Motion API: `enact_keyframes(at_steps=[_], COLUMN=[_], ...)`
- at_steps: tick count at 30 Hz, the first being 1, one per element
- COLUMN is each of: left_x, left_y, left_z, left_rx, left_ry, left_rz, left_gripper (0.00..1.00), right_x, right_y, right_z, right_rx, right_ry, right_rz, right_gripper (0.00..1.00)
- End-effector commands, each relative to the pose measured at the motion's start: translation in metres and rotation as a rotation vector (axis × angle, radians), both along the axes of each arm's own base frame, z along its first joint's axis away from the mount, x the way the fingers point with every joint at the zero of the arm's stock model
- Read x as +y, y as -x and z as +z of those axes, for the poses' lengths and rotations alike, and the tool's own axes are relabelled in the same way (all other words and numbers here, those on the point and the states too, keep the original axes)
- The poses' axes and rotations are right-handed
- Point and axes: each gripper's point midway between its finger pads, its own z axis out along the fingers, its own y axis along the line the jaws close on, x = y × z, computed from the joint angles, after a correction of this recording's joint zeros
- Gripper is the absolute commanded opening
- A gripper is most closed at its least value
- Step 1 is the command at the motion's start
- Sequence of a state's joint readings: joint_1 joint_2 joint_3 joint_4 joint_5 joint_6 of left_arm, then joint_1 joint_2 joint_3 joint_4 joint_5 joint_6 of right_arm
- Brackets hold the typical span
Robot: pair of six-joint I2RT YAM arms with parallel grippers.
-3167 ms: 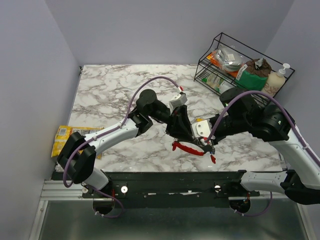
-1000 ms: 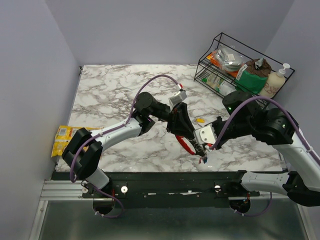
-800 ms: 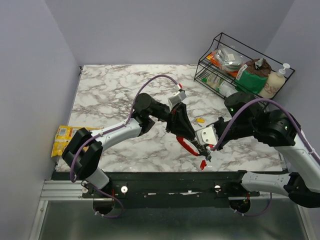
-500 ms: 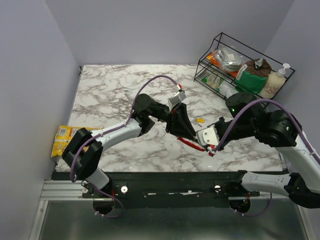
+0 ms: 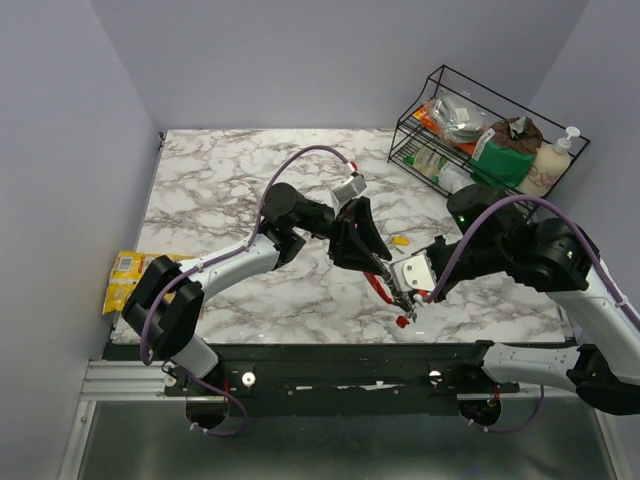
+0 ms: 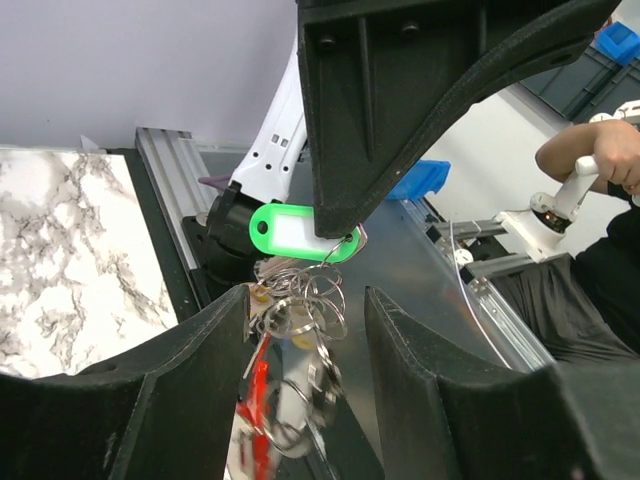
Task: Remove the keys from the keyring
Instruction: Remove the key from the keyring.
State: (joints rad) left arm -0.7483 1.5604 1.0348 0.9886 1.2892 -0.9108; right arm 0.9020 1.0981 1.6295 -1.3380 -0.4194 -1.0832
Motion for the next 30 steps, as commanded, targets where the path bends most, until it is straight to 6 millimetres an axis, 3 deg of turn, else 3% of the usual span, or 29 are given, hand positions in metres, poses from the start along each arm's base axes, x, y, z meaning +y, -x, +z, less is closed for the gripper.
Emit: enact_keyframes(at_steps=[1, 5, 11, 12, 14, 15, 17, 19, 26, 30], left_x=[0.013, 0.018, 0.017, 0.014, 0.005, 0.004, 0.001, 0.0, 0.005, 0.004], left_y=[0.005, -0.004, -0.033, -0.04, -0.059, -0.065, -0.078, -0.081, -0.09, -0.091], left_z=[0.034, 0.038, 0.033, 0.021, 0.011, -0.007, -0.015, -0.025, -0.012, -0.022], left_rx=[-0.077, -0.075, -0.063, -0.006, -0.081, -0.039, -0.088, -0.069, -0.08, -0.067], left_ry=[0.087, 0.096, 0.086, 0.023, 0.014, -0.068, -0.082, -0.12, -0.1, -0.127], left_rz=[0.011, 0.041, 0.141, 0.163, 0.25, 0.274, 0.323, 0.327, 0.341, 0.337], left_gripper=[0.59, 0.59, 0.59, 0.59, 0.59, 0.6, 0.6, 0.6, 0.6, 0.61], right_x=[0.0, -0.002, -0.002, -0.001, 0.0, 0.0, 0.003, 0.004, 0.003, 0.002], right_y=[0.008, 0.011, 0.014, 0.014, 0.016, 0.018, 0.02, 0.023, 0.03, 0.034], right_z=[0.003, 0.002, -0.008, -0.01, -0.011, -0.012, -0.014, -0.016, -0.02, -0.021], right_rx=[0.017, 0.03, 0.067, 0.075, 0.087, 0.095, 0.108, 0.12, 0.144, 0.155], right_ry=[-0.011, -0.007, 0.027, 0.035, 0.035, 0.039, 0.046, 0.051, 0.059, 0.062], right_rz=[0.033, 0.04, 0.051, 0.053, 0.063, 0.07, 0.081, 0.093, 0.112, 0.12], right_gripper=[0.01, 0.01, 0.01, 0.01, 0.01, 0.01, 0.01, 0.01, 0.01, 0.01])
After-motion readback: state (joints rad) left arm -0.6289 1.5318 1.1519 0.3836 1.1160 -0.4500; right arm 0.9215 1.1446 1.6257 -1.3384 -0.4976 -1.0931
